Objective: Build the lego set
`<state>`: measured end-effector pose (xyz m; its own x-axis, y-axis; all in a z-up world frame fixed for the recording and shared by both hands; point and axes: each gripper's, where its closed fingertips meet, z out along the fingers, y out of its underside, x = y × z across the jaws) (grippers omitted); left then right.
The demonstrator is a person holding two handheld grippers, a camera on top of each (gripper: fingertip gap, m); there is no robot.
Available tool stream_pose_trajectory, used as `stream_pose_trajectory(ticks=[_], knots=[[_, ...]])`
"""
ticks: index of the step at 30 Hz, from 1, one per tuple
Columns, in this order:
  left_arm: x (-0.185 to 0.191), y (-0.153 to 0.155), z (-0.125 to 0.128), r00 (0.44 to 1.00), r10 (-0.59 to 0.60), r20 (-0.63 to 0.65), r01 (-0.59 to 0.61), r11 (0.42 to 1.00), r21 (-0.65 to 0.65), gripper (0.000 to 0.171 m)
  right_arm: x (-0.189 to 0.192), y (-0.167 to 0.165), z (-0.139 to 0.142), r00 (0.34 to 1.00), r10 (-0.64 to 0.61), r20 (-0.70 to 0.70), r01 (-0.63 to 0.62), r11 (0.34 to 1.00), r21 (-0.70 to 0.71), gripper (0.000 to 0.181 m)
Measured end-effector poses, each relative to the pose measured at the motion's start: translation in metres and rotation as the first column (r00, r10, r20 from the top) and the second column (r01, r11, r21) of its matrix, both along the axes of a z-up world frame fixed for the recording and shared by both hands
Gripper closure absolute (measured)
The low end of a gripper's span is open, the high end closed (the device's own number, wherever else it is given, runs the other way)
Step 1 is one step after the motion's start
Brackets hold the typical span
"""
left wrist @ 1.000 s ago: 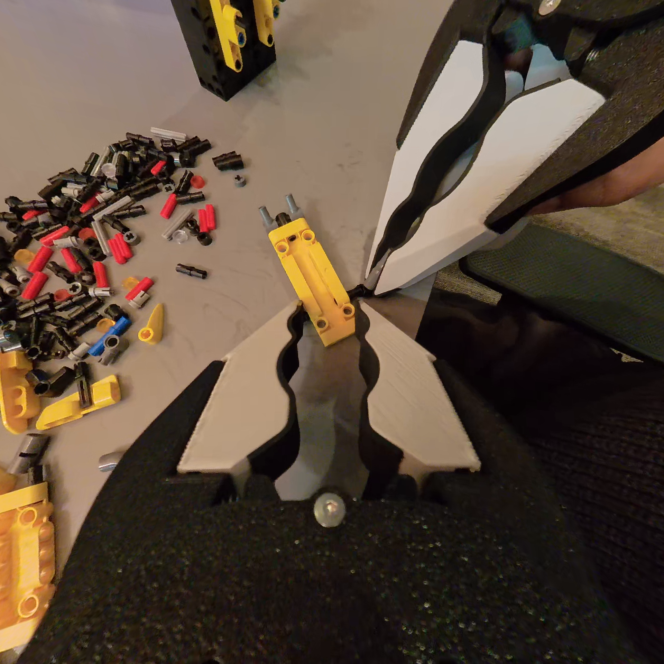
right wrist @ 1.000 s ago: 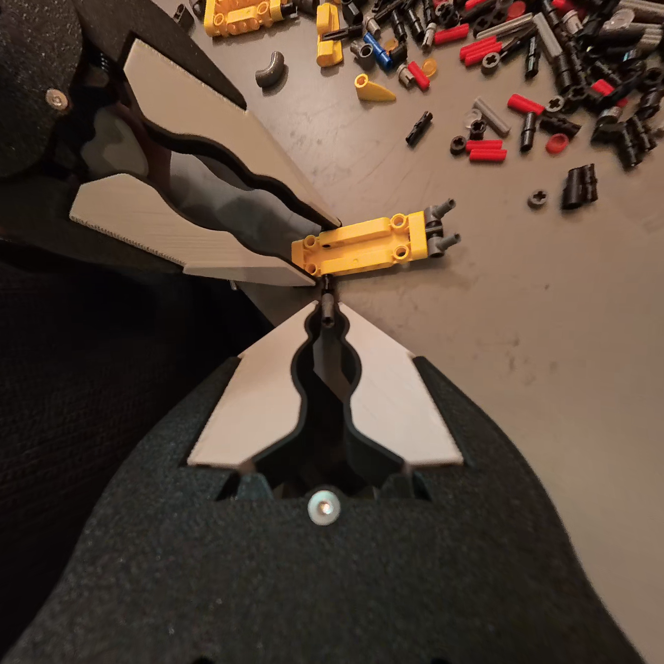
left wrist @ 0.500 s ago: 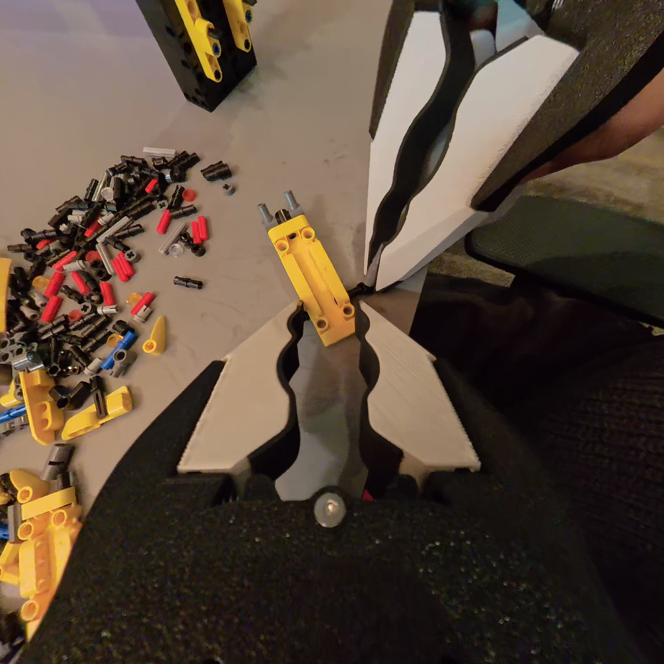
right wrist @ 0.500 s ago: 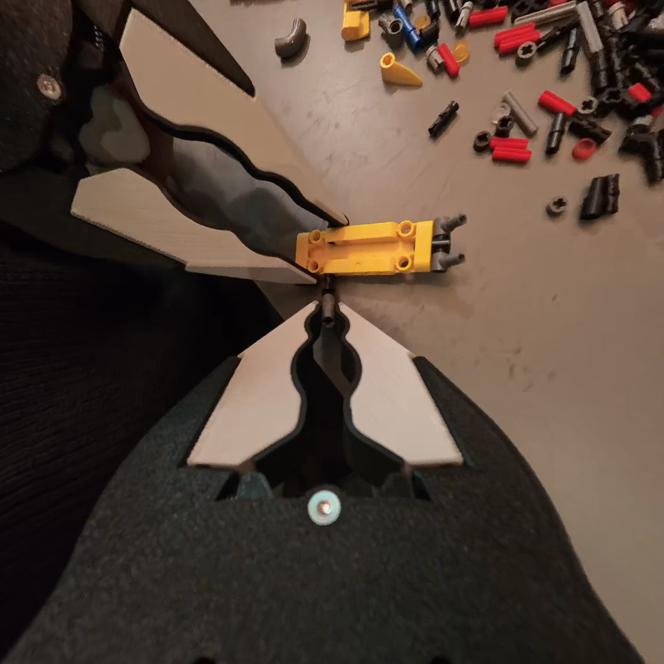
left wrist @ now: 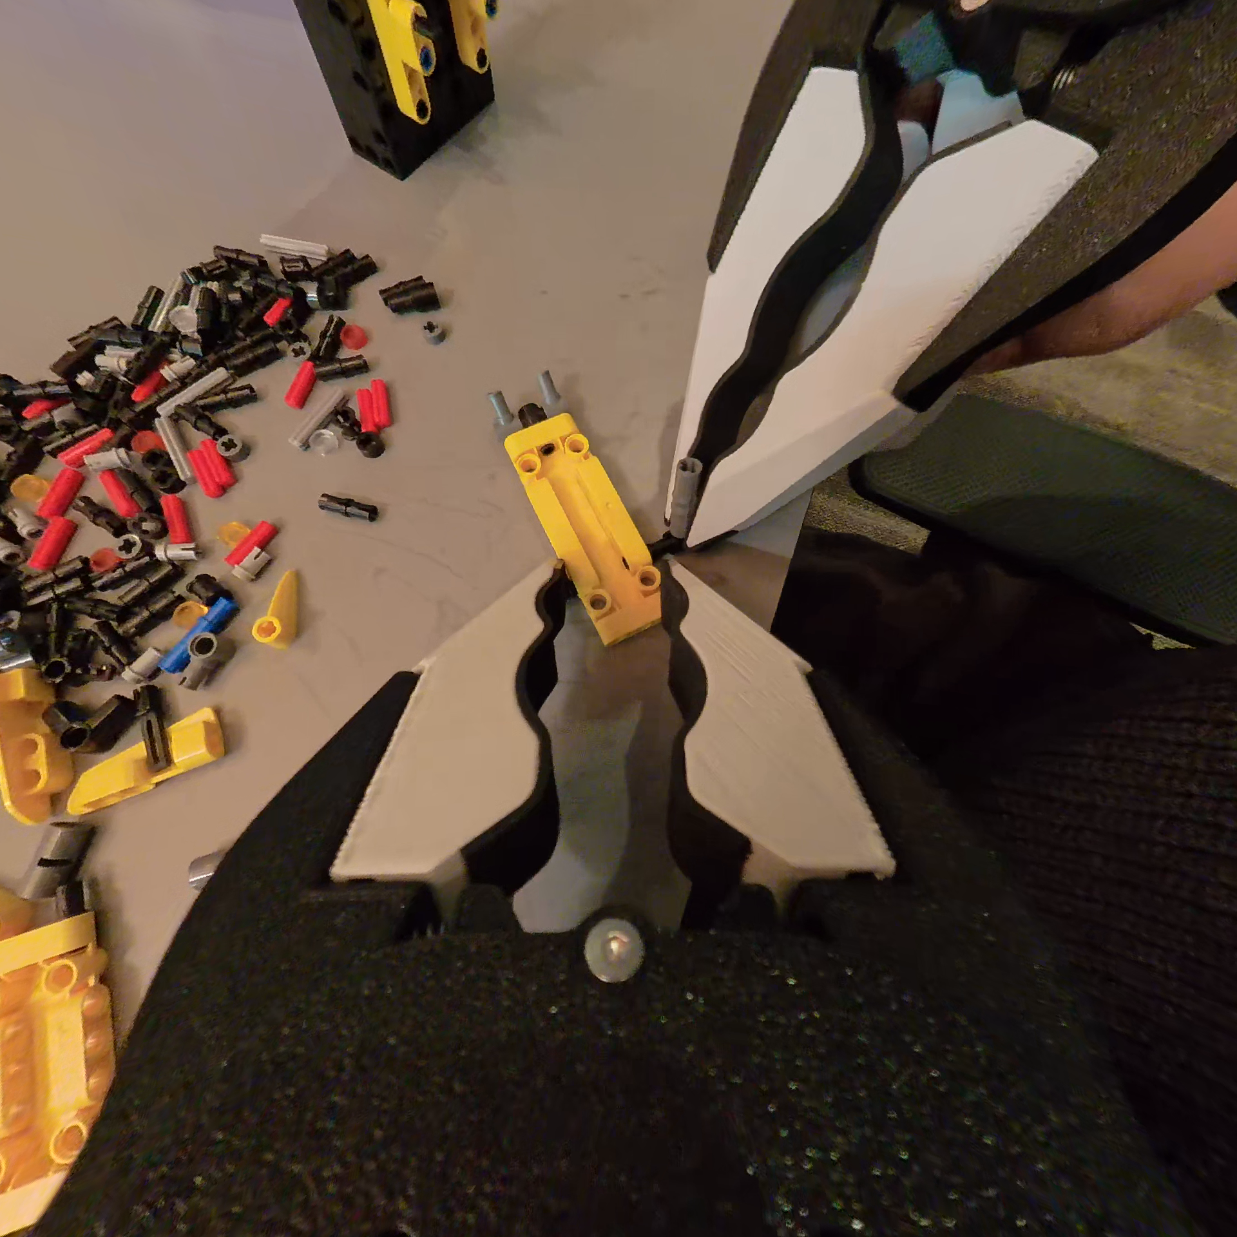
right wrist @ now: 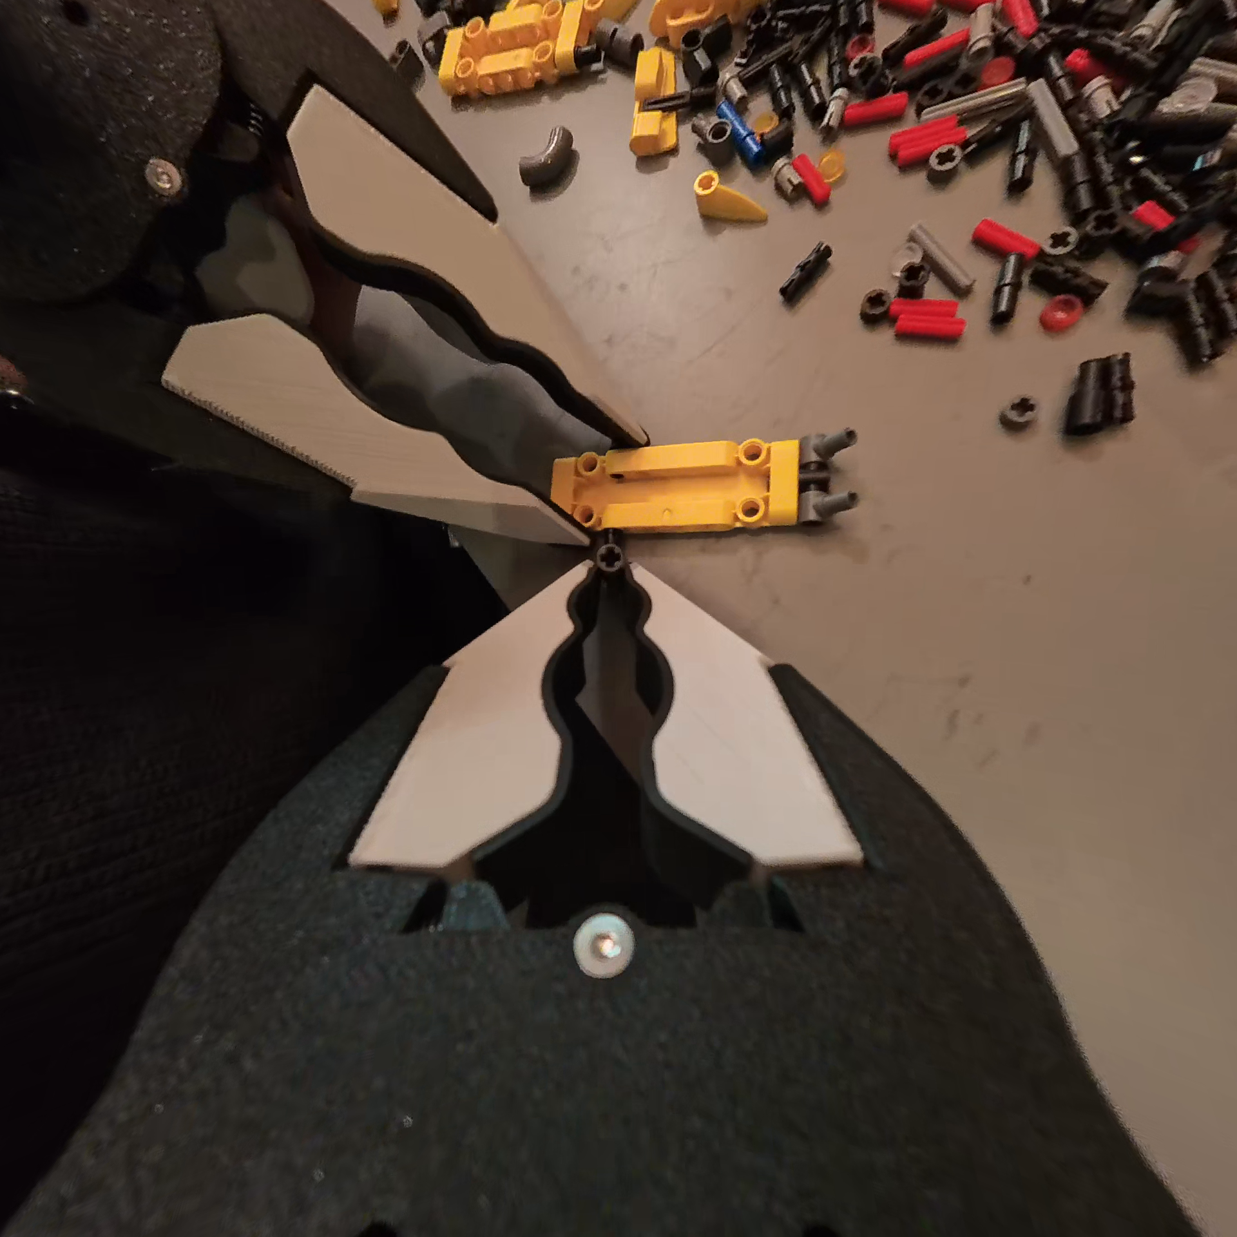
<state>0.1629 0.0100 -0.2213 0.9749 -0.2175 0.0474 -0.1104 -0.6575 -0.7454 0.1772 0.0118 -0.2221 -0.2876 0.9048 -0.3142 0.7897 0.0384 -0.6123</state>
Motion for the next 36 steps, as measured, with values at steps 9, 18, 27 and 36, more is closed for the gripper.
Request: stream_pose_trajectory(ticks=[9,18,27,36], knots=[[0.0,-0.0002,0.0,1.0,0.0,0.031,0.0,1.0,-0.008,0.145,-0.0014,-0.0012,0.0005,0.993,-0.05,-0.108,0.052,0.999,0.009,0.176],[0.0,-0.0006,-0.0002,1.0,0.005,0.031,-0.005,1.0,-0.004,0.145,-0.0024,-0.0012,0.0009,0.969,-0.163,-0.186,0.16,0.987,-0.031,0.176],[-0.0001,-0.0004,-0.0002,1.0,0.018,0.016,-0.018,1.0,0.003,0.145,-0.0027,-0.0012,0.0012,0.935,-0.344,-0.084,0.309,0.909,-0.278,0.177],[0.0008,-0.0005,-0.0001,1.0,0.001,0.028,-0.001,1.0,-0.001,0.145,-0.0034,0.0001,0.0018,0.914,-0.399,-0.074,0.346,0.861,-0.373,0.177]])
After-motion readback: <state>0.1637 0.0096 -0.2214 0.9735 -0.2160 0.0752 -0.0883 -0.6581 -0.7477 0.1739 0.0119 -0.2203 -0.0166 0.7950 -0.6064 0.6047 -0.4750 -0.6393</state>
